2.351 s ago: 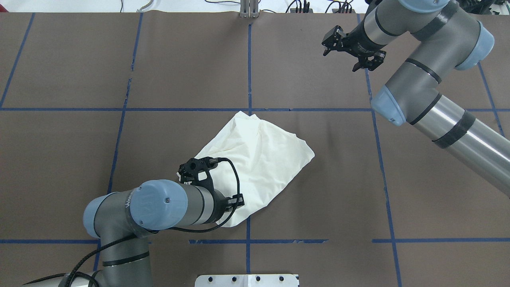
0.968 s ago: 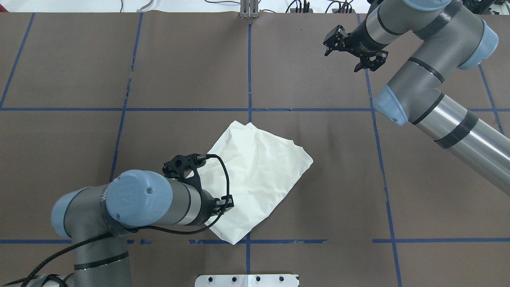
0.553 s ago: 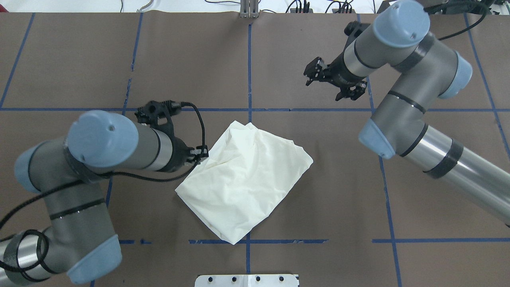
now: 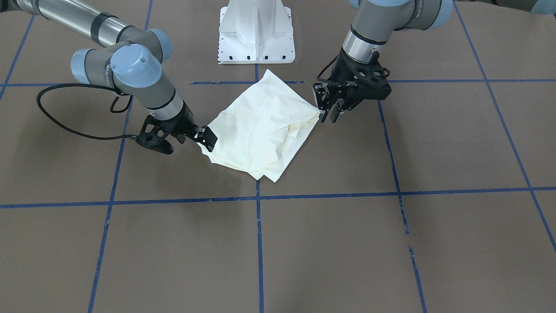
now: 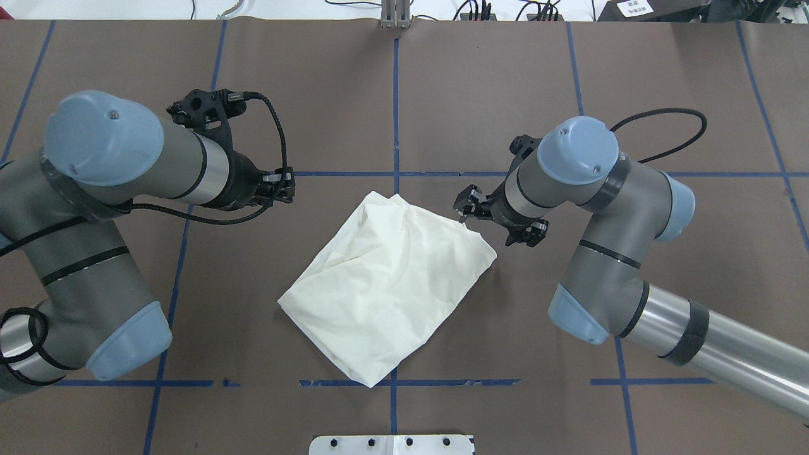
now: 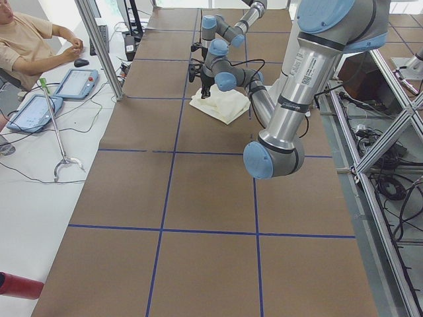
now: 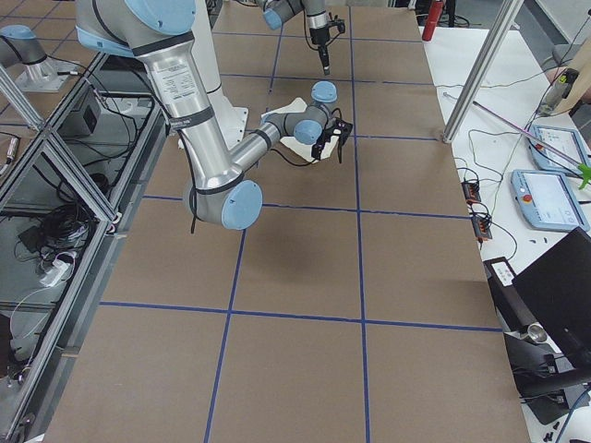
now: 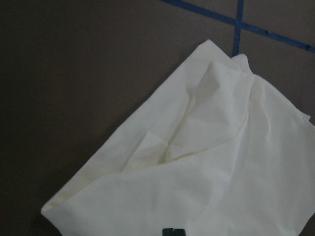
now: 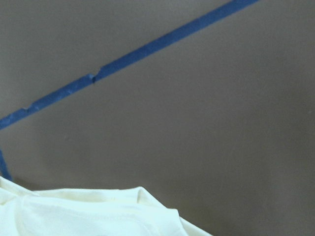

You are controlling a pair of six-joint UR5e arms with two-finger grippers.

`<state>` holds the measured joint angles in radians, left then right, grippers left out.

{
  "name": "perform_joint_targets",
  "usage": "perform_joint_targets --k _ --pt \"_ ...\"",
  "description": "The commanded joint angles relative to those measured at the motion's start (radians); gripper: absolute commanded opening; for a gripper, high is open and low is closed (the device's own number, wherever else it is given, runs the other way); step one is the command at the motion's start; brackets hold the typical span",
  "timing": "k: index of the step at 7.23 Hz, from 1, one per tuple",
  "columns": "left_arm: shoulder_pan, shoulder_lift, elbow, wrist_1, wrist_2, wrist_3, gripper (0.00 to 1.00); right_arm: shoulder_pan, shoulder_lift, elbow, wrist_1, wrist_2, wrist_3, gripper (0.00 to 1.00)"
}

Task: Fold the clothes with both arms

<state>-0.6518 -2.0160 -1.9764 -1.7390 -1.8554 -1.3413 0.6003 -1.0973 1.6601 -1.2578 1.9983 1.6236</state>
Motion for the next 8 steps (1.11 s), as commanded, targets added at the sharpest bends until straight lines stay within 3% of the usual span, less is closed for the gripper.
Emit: perform_joint_targets --k 1,2,3,4,8 --pt "-0.006 0.0 0.004 -0.001 -0.002 0.001 0.4 -0.036 -0.004 0.0 0.0 -0.024 0.024 0.84" --pt "-0.006 0.0 0.004 0.001 -0.004 0.001 0.4 -0.043 -0.01 -0.006 0.0 -0.036 0.024 0.76" --pt "-0.006 0.0 0.004 -0.001 -0.002 0.001 0.4 -0.043 -0.022 0.004 0.0 -0.042 0.024 0.47" --pt "-0.006 0.0 0.004 -0.001 -0.002 0.001 0.42 -0.042 -0.024 0.013 0.0 -0.035 0.028 0.0" --pt "-0.006 0.0 0.002 -0.001 -0.001 0.001 0.43 -0.036 -0.09 0.087 0.001 -0.026 0.027 0.0"
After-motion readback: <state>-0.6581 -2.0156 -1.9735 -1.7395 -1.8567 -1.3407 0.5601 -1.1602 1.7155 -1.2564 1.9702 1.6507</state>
